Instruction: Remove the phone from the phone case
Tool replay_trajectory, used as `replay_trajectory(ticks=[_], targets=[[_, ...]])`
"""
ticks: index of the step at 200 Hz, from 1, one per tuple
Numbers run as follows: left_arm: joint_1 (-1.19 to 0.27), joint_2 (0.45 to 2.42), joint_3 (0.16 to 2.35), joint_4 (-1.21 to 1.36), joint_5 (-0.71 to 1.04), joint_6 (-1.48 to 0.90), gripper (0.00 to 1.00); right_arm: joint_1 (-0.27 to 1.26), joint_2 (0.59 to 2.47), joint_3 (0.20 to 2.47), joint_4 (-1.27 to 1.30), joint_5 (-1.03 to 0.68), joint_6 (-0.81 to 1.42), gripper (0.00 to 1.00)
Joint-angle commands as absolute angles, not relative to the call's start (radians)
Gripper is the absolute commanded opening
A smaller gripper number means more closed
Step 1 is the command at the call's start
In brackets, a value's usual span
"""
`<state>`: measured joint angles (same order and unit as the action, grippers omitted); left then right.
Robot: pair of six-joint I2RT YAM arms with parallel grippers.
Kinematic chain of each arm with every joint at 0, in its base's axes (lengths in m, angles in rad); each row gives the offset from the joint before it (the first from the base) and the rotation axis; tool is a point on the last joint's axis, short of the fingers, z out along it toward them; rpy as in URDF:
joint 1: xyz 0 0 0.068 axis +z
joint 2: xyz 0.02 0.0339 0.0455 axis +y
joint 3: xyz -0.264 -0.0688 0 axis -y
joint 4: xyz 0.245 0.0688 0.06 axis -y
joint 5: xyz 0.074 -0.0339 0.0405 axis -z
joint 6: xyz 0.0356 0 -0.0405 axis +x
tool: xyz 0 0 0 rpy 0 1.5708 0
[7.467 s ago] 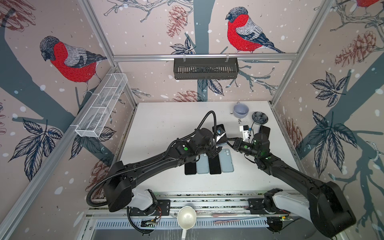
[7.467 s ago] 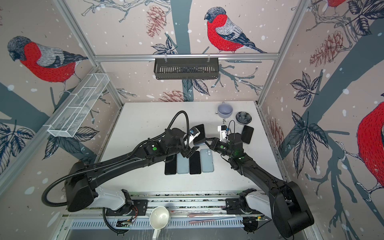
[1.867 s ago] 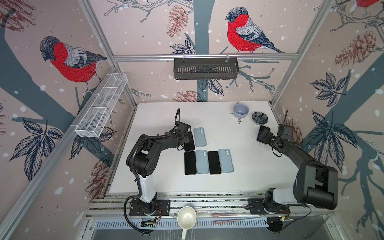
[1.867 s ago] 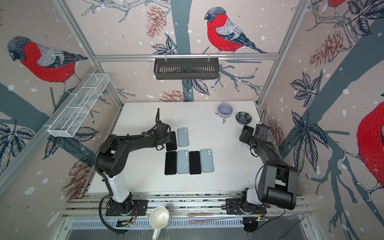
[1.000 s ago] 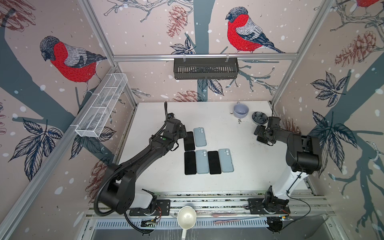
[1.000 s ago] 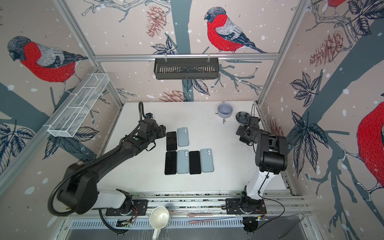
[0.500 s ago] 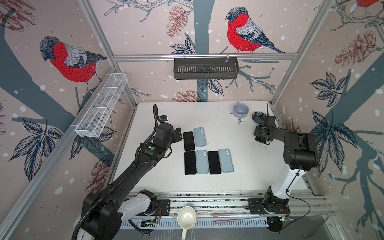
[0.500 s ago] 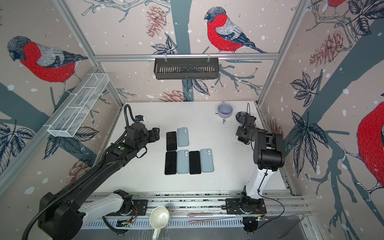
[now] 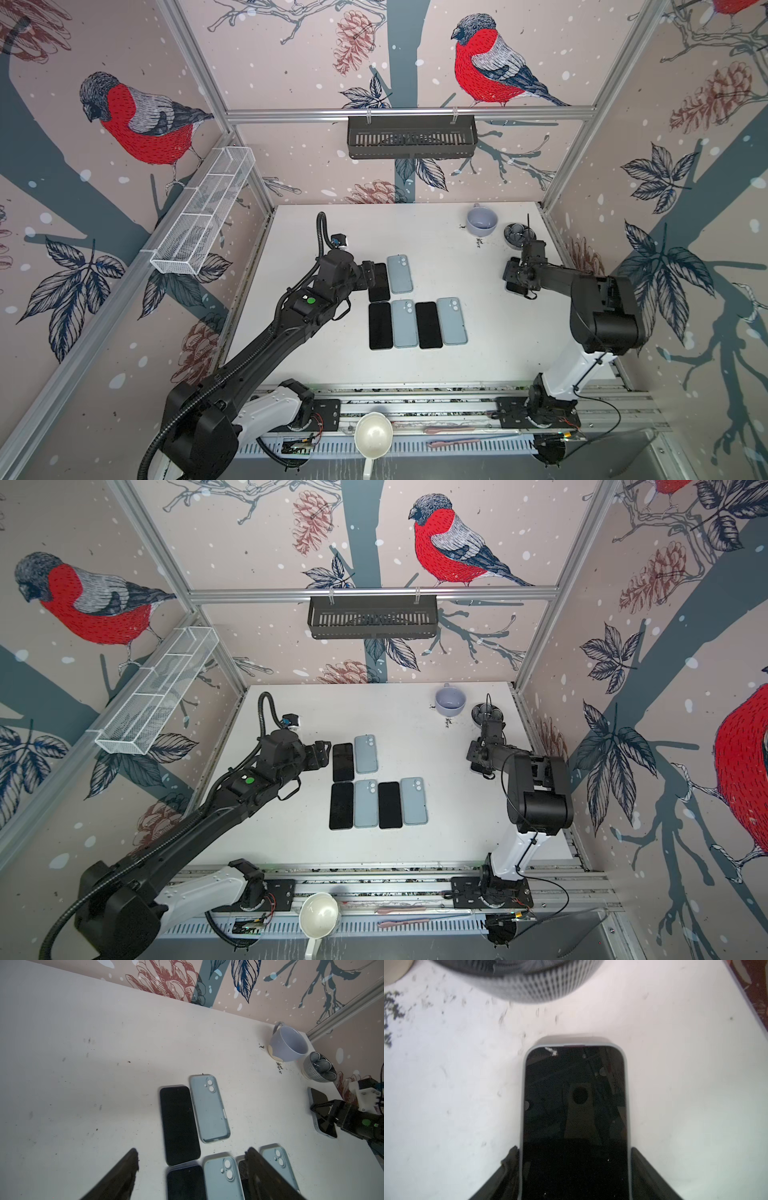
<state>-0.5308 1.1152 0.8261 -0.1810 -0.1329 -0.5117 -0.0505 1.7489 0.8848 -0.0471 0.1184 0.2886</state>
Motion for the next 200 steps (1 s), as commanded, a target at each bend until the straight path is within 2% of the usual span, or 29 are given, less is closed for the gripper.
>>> replay_trajectory(ticks=[1, 49, 82, 134, 200], targets=[[-0.556, 1.146, 0.813, -0.052, -0.049, -0.572, 0.80, -0.028, 1.698, 0.833, -0.116, 0.078, 0.311, 0.59], [-0.601, 1.276, 0.806, 0.191, 0.134, -0.685, 0.80, 0.044, 1.522, 0.706, -0.006, 0.014, 0.323, 0.55], [-0.662, 1.408, 0.874, 0.267, 0.163, -0.721, 0.80, 0.106, 1.431, 0.665, 0.050, -0.035, 0.318, 0.52], [-0.711, 1.652, 0.977, 0.419, 0.260, -0.827, 0.79, 0.296, 1.273, 0.627, 0.154, -0.104, 0.258, 0.50], [-0.725, 1.757, 0.984, 0.584, 0.335, -0.911, 0.76, 0.421, 1.226, 0.632, 0.181, -0.176, 0.195, 0.49]])
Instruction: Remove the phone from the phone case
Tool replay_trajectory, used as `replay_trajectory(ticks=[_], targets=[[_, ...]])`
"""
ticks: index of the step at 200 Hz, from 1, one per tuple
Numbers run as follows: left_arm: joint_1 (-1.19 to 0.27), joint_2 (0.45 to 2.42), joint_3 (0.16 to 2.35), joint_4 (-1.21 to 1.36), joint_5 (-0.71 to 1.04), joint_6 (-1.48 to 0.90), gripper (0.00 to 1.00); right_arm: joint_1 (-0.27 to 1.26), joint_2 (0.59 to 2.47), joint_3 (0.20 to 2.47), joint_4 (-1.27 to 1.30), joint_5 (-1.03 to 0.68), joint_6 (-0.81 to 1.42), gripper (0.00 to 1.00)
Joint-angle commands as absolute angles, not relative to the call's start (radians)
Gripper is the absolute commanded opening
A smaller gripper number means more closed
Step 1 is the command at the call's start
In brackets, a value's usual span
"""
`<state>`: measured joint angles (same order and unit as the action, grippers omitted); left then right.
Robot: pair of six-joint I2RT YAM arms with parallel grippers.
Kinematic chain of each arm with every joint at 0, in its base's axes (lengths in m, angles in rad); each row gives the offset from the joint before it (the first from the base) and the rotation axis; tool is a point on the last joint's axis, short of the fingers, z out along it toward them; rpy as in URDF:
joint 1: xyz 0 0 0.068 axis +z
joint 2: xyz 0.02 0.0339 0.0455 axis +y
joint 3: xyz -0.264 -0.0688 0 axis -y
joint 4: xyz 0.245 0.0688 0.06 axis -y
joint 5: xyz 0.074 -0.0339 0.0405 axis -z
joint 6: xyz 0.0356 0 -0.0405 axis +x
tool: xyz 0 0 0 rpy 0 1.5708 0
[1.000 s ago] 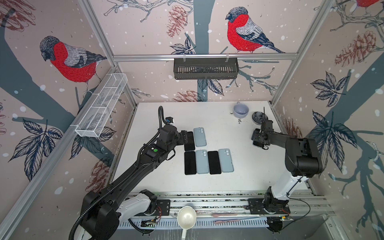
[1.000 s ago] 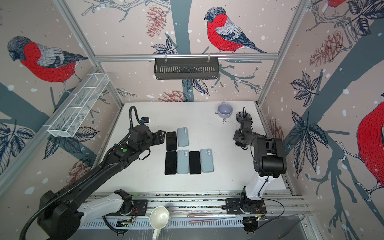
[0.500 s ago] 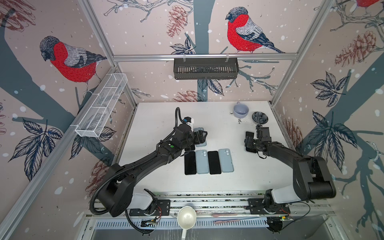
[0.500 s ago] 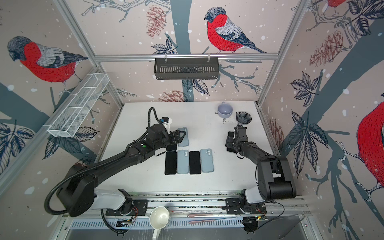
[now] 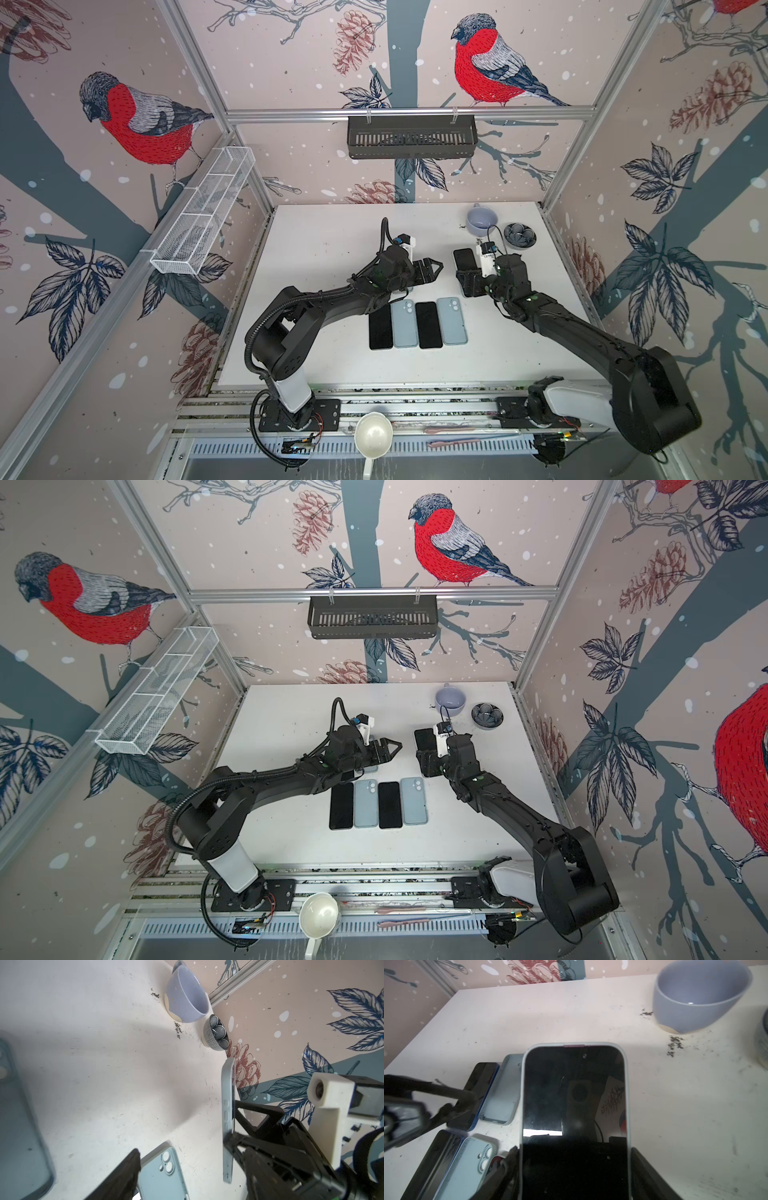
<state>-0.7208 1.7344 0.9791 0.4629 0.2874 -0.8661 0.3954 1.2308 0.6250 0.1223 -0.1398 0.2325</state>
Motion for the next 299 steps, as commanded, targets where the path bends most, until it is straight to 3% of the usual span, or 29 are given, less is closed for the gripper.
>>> replay_trajectory(ticks=[1, 60, 76, 141, 164, 178, 193, 209, 223, 261, 299], targets=[[-0.725, 1.758, 0.984, 0.585, 0.335, -0.911, 0.76, 0.423, 1.227, 0.632, 0.181, -0.177, 0.193, 0.49], [-0.726, 1.786, 0.992, 0.557, 0.325, -0.911, 0.71, 0.489, 1.224, 0.631, 0.178, -0.208, 0.147, 0.48], [-0.726, 1.796, 0.992, 0.554, 0.327, -0.907, 0.64, 0.504, 1.212, 0.626, 0.175, -0.227, 0.133, 0.48], [-0.723, 1.819, 1.046, 0.526, 0.327, -0.888, 0.13, 0.524, 1.186, 0.601, 0.168, -0.241, 0.114, 0.47], [-0.719, 1.815, 1.066, 0.491, 0.315, -0.873, 0.00, 0.529, 1.177, 0.597, 0.178, -0.245, 0.115, 0.48], [-0.714, 1.803, 1.070, 0.488, 0.315, -0.871, 0.00, 0.529, 1.166, 0.595, 0.187, -0.251, 0.120, 0.51], [-0.705, 1.776, 1.065, 0.487, 0.305, -0.874, 0.00, 0.528, 1.147, 0.611, 0.179, -0.244, 0.138, 0.60], [-0.686, 1.731, 1.053, 0.489, 0.292, -0.874, 0.00, 0.528, 1.112, 0.621, 0.187, -0.216, 0.185, 0.85], [-0.654, 1.684, 1.040, 0.494, 0.284, -0.877, 0.00, 0.523, 1.056, 0.610, 0.223, -0.213, 0.241, 1.00], [-0.545, 1.557, 1.009, 0.572, 0.293, -0.944, 0.00, 0.481, 0.926, 0.572, 0.369, -0.253, 0.497, 0.99], [-0.506, 1.494, 1.003, 0.683, 0.319, -1.032, 0.00, 0.347, 0.989, 0.511, 0.676, -0.594, 0.837, 0.99]])
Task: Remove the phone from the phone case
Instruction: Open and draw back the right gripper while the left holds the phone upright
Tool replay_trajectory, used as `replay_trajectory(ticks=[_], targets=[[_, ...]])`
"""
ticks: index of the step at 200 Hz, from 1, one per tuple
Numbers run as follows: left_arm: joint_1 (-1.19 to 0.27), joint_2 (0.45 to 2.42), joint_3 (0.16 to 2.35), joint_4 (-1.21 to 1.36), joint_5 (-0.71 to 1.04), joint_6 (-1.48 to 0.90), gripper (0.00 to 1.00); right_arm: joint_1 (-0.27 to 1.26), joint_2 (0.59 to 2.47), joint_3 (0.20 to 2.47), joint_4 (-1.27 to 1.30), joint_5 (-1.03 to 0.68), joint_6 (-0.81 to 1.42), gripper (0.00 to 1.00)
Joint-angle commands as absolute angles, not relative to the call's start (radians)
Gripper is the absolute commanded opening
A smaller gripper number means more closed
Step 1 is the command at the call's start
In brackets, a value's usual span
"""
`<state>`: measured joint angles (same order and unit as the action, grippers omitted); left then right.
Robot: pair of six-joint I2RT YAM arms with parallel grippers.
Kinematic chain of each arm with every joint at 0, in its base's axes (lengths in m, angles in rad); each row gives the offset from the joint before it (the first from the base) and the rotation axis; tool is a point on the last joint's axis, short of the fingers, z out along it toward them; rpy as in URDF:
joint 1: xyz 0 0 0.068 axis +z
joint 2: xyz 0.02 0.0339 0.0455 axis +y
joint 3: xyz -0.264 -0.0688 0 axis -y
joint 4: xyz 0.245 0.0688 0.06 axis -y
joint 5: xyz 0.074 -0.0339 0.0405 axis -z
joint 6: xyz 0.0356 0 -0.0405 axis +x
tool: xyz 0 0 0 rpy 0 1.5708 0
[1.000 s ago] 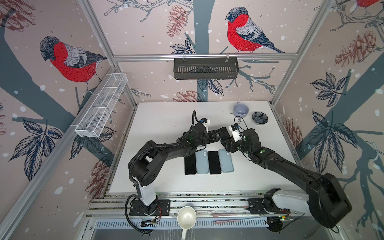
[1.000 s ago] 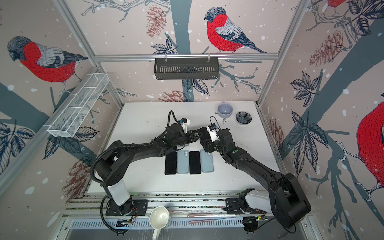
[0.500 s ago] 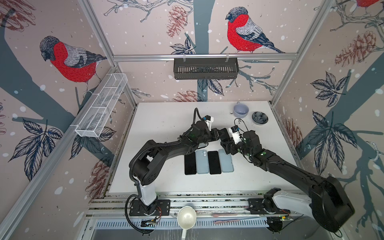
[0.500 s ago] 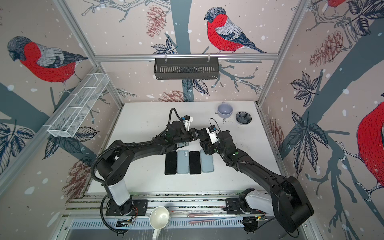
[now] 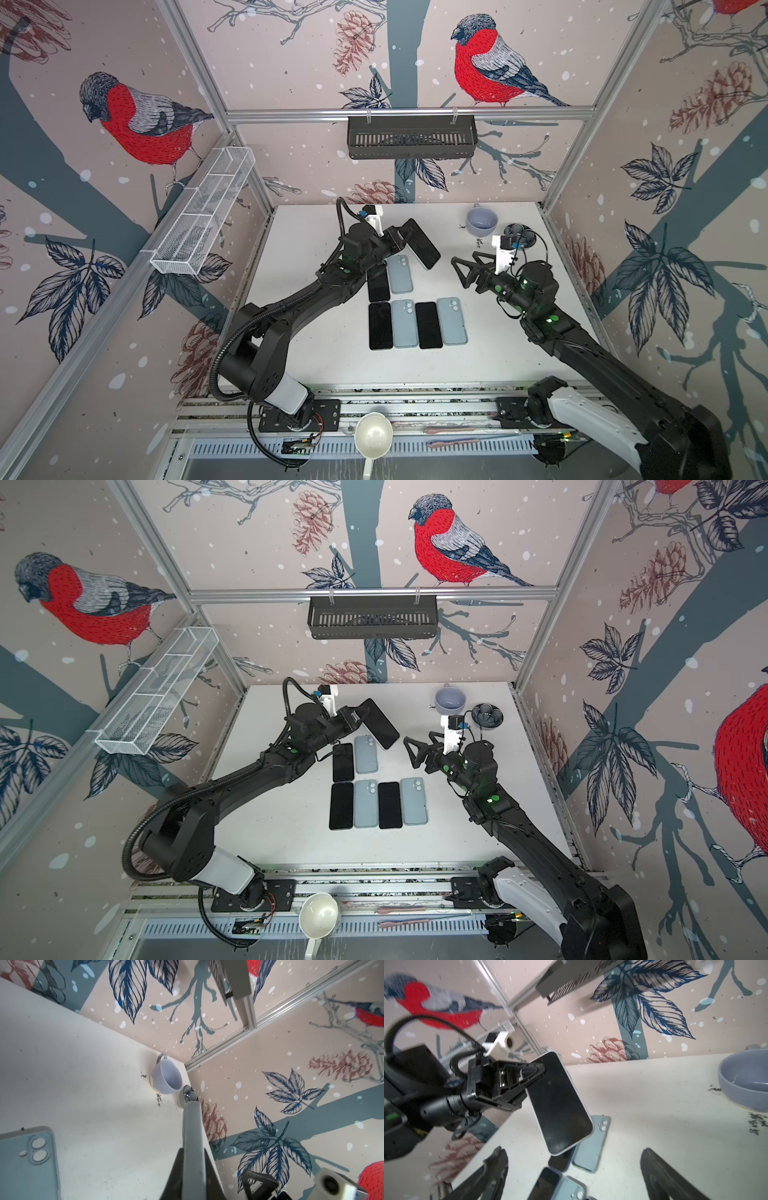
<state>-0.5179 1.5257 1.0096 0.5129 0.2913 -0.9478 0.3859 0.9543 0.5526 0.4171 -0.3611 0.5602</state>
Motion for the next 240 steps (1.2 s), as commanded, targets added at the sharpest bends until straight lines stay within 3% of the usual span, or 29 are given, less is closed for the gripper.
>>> replay_trajectory(ticks=[1, 62, 90, 149, 225, 240], targets=[[-0.504, 1.493, 1.003, 0.687, 0.320, -1.035, 0.00, 0.347, 0.991, 0.509, 0.686, -0.599, 0.843, 1.00], [-0.499, 1.480, 0.914, 0.922, 0.360, -1.210, 0.00, 0.421, 1.121, 0.456, 1.047, -0.689, 0.991, 1.00], [-0.500, 1.476, 0.877, 1.004, 0.367, -1.263, 0.00, 0.442, 1.176, 0.477, 1.080, -0.713, 0.995, 0.94], [-0.517, 1.479, 0.837, 1.081, 0.375, -1.310, 0.00, 0.472, 1.321, 0.475, 1.278, -0.736, 1.092, 0.65], [-0.530, 1.479, 0.819, 1.107, 0.377, -1.316, 0.00, 0.491, 1.350, 0.489, 1.284, -0.735, 1.087, 0.33], [-0.530, 1.476, 0.816, 1.105, 0.371, -1.313, 0.00, 0.494, 1.354, 0.486, 1.296, -0.737, 1.094, 0.31]])
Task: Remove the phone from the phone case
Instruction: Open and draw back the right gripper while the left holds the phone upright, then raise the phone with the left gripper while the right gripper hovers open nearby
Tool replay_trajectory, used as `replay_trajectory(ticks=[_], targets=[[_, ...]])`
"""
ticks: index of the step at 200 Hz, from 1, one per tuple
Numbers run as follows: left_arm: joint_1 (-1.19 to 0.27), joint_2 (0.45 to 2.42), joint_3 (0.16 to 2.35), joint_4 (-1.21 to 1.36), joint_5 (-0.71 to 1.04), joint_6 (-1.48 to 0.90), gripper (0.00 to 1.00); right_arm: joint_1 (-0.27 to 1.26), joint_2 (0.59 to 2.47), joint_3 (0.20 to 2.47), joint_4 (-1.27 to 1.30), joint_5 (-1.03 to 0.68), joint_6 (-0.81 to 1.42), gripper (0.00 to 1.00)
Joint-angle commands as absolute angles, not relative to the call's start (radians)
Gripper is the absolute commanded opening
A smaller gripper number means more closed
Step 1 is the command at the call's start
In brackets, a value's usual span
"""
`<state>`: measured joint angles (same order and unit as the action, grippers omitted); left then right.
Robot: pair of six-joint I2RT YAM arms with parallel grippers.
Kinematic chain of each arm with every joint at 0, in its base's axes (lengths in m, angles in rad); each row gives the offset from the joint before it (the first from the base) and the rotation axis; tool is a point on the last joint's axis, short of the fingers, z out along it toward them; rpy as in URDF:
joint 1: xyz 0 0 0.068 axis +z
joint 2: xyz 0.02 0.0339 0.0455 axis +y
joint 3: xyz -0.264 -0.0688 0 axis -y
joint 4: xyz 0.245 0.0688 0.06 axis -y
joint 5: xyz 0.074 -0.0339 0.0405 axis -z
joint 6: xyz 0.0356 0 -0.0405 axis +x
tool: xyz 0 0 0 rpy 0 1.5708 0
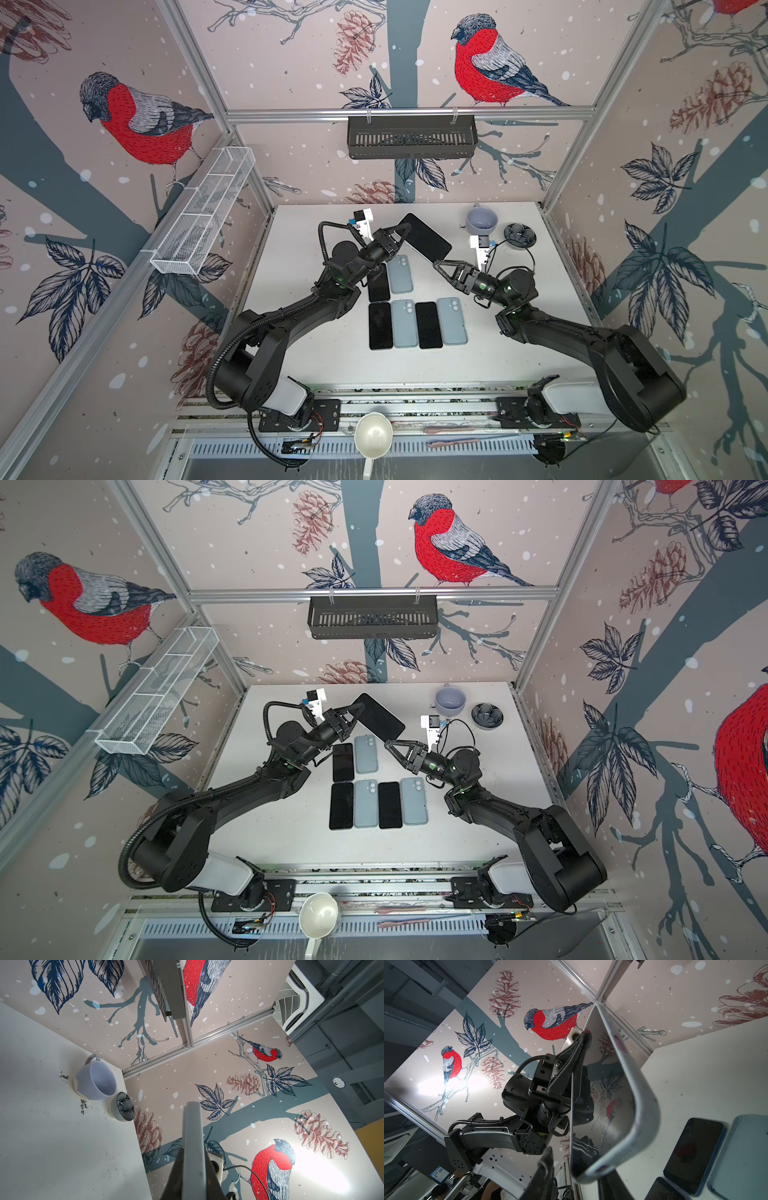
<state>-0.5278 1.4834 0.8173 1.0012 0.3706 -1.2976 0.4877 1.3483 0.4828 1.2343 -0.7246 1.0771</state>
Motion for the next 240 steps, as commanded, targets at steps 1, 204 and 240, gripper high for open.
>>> replay_trajectory(ticks=[1, 204, 240], targets=[[-0.530, 1.476, 0.816, 1.103, 0.371, -1.313, 0.00, 0.495, 1.354, 0.486, 1.298, -0.738, 1.095, 0.31], [-0.534, 1.451, 0.888, 0.977, 0.593, -1.296, 0.00, 0.490, 1.291, 0.622, 0.766, -0.558, 0.045, 0.00], [-0.468, 1.385, 0.880, 0.898, 0.648, -1.261, 0.00, 0.474, 1.209, 0.534, 0.774, -0.483, 0.079, 0.48]])
